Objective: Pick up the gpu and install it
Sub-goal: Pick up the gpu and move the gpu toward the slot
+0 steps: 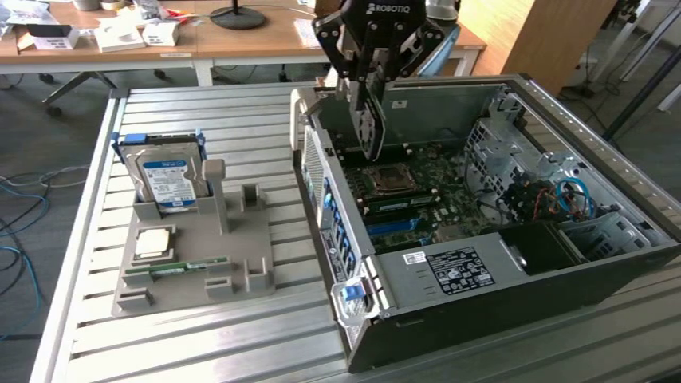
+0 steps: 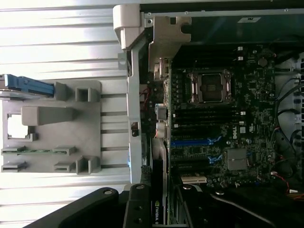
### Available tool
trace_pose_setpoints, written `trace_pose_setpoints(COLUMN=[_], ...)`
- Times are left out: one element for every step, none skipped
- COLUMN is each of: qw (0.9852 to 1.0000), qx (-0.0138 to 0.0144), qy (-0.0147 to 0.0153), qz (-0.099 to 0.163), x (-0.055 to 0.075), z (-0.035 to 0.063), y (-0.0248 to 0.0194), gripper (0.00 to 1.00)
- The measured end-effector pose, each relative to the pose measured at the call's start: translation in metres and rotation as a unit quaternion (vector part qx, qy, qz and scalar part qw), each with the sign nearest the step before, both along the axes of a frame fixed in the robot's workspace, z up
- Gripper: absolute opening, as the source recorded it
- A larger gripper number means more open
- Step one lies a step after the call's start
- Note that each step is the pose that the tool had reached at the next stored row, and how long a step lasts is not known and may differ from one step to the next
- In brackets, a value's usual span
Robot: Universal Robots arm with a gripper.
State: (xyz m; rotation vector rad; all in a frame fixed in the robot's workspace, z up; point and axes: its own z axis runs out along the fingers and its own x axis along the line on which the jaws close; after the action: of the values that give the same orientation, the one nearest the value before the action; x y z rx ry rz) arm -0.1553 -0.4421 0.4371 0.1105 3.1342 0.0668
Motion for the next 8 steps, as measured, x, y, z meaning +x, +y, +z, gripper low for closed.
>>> trace_pose_setpoints(qw=[1.0,1.0,1.0,1.0,1.0,1.0,1.0,1.0], qx=[0.0,0.0,0.0,0.0,0.0,0.0,0.0,0.0], qy=[0.0,0.0,0.0,0.0,0.0,0.0,0.0,0.0], qz=[0.0,0.0,0.0,0.0,0.0,0.0,0.0,0.0], x=[0.002,0.003,0.005,0.007,0.008,0.01,0.012,0.014], z=[0.0,0.0,0.0,0.0,0.0,0.0,0.0,0.0], y=[0.0,0.0,0.0,0.0,0.0,0.0,0.0,0.0], gripper=[0.26,0.26,0.26,0.26,0.26,0.26,0.26,0.26])
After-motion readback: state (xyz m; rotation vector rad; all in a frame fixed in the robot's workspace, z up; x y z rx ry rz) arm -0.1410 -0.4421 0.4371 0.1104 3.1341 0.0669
